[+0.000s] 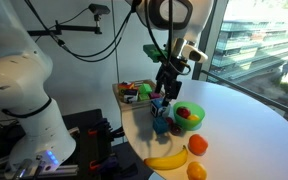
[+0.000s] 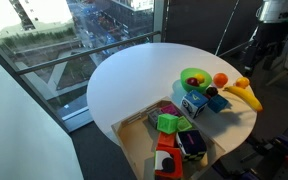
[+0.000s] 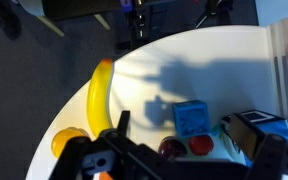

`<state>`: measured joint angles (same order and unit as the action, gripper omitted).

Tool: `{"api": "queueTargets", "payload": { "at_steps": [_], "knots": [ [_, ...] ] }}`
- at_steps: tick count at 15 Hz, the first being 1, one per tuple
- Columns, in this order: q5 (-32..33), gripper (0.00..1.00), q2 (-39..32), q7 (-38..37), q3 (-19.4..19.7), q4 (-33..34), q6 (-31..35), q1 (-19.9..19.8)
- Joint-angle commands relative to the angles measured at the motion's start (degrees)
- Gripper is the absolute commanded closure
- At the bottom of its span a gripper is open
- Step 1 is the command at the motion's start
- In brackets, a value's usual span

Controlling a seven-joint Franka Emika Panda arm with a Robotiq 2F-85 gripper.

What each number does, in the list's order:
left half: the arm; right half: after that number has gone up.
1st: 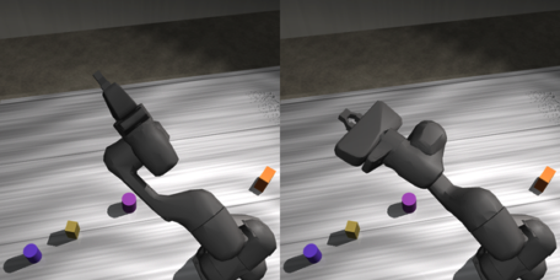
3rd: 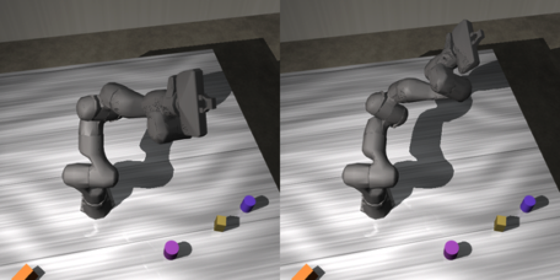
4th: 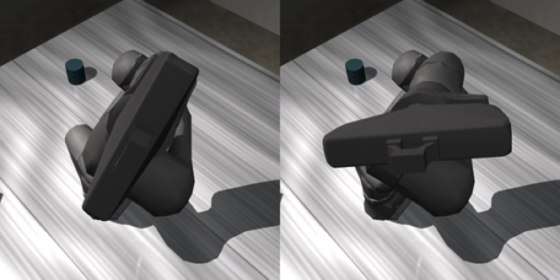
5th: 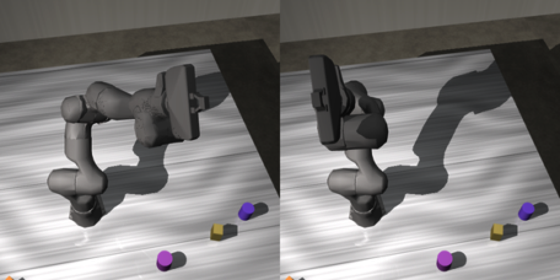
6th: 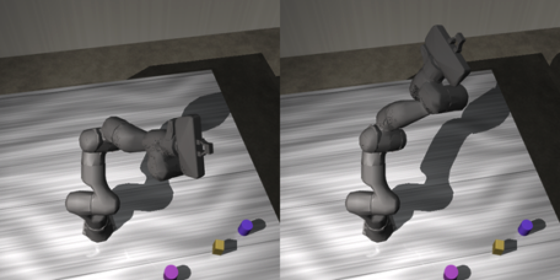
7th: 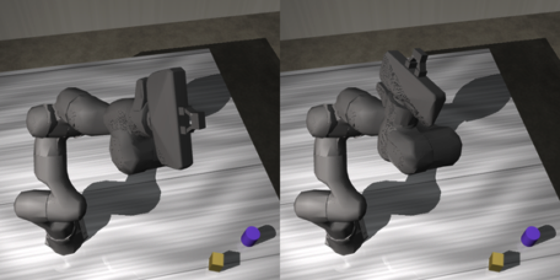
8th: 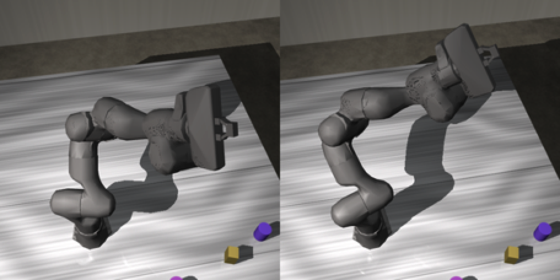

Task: Put the lemon in the bowl

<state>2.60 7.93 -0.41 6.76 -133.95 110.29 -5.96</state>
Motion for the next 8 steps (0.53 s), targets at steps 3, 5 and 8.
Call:
{"api": "queueTargets", "payload": {
  "at_steps": [3,5,8],
  "knots": [
    [0.2,0.00,9.5,3.6,1.1,-5.0,0.4,-1.1],
    [0.3,0.00,12.2,4.9,1.6,-6.4,1.2,-1.3],
    [0.4,0.00,15.2,6.7,2.2,-7.7,1.9,-1.5]
  ]
}}
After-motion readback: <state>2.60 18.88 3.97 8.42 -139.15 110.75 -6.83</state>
